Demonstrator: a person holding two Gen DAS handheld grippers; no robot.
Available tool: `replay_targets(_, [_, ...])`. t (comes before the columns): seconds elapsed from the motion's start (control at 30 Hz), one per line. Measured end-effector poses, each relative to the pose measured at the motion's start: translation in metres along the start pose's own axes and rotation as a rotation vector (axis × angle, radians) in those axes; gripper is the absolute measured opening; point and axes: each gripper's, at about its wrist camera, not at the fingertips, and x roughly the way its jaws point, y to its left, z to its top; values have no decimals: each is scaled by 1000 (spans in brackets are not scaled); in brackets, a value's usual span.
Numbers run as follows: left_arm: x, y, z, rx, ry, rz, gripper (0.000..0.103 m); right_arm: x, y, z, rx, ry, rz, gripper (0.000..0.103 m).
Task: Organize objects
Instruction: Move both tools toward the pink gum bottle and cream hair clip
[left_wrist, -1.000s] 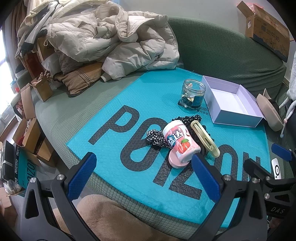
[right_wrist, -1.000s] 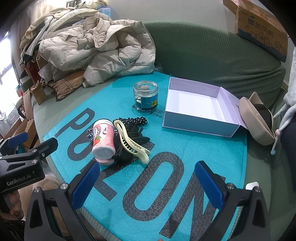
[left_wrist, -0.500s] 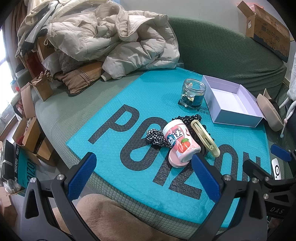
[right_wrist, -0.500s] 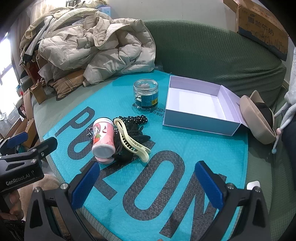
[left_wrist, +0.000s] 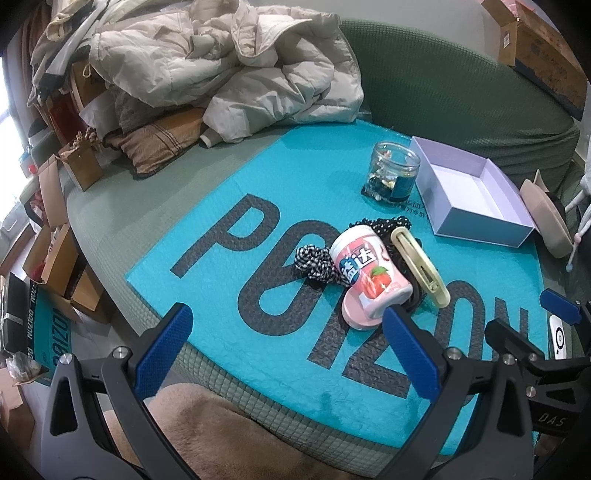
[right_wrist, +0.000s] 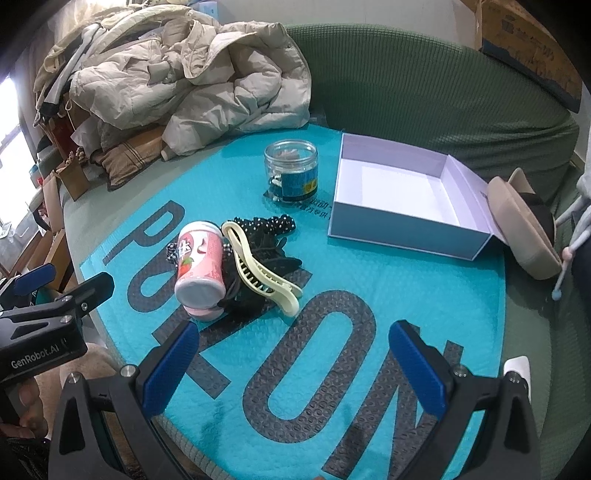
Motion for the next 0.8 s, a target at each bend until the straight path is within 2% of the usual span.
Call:
replay_targets(0.47, [40,0,-4,-10,93,-2,103,35,-1,0,10,76,13,103])
replay_targets(0.8, [56,-5,0,-12,116,-53,103,56,-5,4,12,100,27,103])
